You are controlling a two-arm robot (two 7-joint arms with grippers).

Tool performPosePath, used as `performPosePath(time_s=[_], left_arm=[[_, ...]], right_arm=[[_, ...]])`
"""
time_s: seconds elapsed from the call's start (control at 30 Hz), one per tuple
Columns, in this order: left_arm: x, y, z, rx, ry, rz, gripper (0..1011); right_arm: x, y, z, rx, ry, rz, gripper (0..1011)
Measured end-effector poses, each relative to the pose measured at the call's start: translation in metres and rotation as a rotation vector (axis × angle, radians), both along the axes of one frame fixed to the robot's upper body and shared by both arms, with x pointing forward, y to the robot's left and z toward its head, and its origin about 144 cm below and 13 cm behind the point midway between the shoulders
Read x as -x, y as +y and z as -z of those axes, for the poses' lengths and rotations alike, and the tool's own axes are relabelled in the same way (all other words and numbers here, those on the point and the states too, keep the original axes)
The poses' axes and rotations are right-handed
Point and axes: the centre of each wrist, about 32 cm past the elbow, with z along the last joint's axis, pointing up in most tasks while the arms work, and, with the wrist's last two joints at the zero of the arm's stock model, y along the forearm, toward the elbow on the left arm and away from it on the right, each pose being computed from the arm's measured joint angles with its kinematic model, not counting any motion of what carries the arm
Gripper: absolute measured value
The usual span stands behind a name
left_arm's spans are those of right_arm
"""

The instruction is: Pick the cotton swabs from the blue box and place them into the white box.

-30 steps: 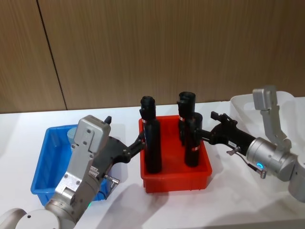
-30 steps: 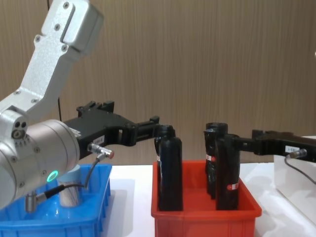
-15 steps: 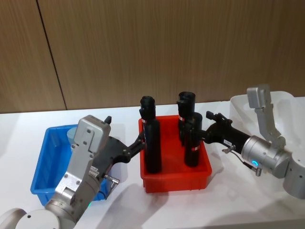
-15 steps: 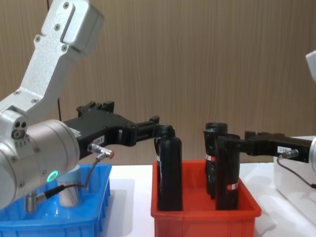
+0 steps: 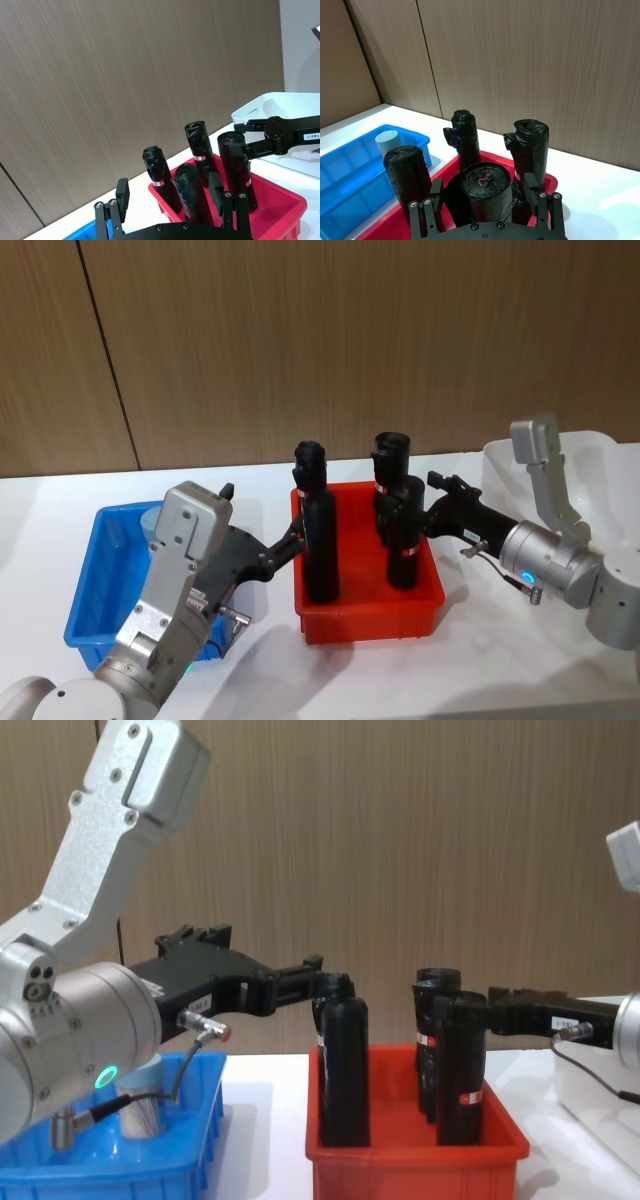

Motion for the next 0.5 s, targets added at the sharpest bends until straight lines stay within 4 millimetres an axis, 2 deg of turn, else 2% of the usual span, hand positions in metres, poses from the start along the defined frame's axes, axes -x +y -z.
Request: performPosePath(time_s=[0.5], left_arm=[[0.0, 0.0, 0.0, 0.0, 0.0, 0.0, 1003]], right_arm=[[-0.0078, -0.0001, 0.0064, 0.011, 0.011, 0.008, 1002]])
